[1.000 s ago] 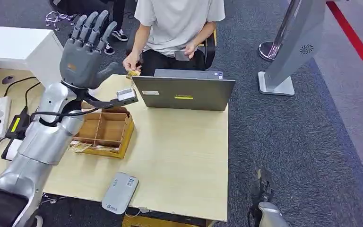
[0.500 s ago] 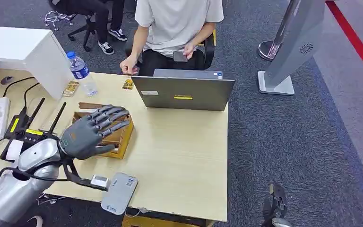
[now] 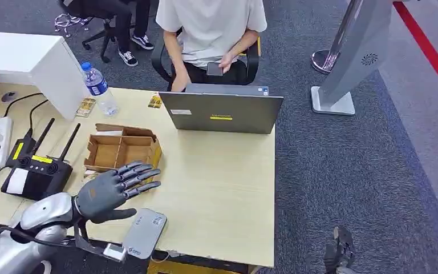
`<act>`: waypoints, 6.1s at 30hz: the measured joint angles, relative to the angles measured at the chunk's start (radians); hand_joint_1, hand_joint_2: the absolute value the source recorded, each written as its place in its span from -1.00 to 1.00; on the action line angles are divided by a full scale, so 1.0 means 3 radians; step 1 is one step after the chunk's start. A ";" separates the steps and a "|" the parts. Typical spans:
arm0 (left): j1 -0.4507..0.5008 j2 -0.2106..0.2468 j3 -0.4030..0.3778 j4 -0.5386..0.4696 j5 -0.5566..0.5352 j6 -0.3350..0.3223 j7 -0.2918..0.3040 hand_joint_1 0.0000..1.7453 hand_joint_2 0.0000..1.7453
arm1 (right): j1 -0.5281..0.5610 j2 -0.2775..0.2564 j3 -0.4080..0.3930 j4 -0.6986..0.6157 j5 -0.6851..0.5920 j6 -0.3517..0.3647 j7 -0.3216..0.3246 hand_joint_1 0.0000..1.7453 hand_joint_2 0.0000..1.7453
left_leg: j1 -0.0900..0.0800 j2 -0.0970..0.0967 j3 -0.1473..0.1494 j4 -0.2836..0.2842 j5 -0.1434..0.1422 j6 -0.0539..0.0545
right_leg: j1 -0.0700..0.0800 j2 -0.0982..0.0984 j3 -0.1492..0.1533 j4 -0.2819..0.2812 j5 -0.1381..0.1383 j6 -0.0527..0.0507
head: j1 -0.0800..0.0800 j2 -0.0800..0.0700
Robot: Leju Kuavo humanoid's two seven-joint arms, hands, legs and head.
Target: Pass the card to the sensor for recognition and then transmit it.
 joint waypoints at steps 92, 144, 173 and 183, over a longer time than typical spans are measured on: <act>0.0088 -0.0937 0.0753 0.1025 -0.1188 0.0867 0.1594 -1.00 1.00 | 0.0019 -0.0081 -0.0416 0.0017 0.0193 -0.0057 0.0301 -1.00 -1.00 | 0.0000 -0.0002 0.0000 0.0000 -0.0001 0.0001 | 0.0000 -0.0002 0.0001 0.0000 0.0000 0.0000 | 0.0000 0.0000; 0.0091 -0.0739 0.0750 0.1092 -0.0889 0.0454 0.1269 1.00 1.00 | 0.0015 -0.0083 -0.0476 0.0015 0.0309 0.0003 0.0300 -1.00 -1.00 | 0.0000 -0.0003 -0.0001 0.0000 -0.0001 0.0001 | 0.0000 -0.0002 0.0001 0.0000 0.0000 0.0000 | 0.0000 0.0000; 0.0889 -0.0141 0.1612 -0.0543 -0.0122 0.0661 0.0334 1.00 1.00 | 0.0097 -0.0150 -0.0664 0.0017 0.0384 0.0113 0.0111 -1.00 -1.00 | 0.0000 -0.0007 0.0002 0.0002 -0.0005 0.0000 | 0.0000 -0.0006 0.0001 -0.0002 -0.0005 0.0004 | -0.0003 0.0000; -0.1343 -0.1422 0.0978 0.0849 -0.0863 0.1265 0.1287 1.00 1.00 | -0.0278 0.0107 -0.0595 0.0029 0.0801 -0.0170 0.0527 -1.00 -1.00 | -0.0003 -0.0053 -0.0016 0.0006 0.0035 0.0010 | -0.0001 -0.0050 0.0002 -0.0003 0.0032 0.0014 | 0.0005 0.0000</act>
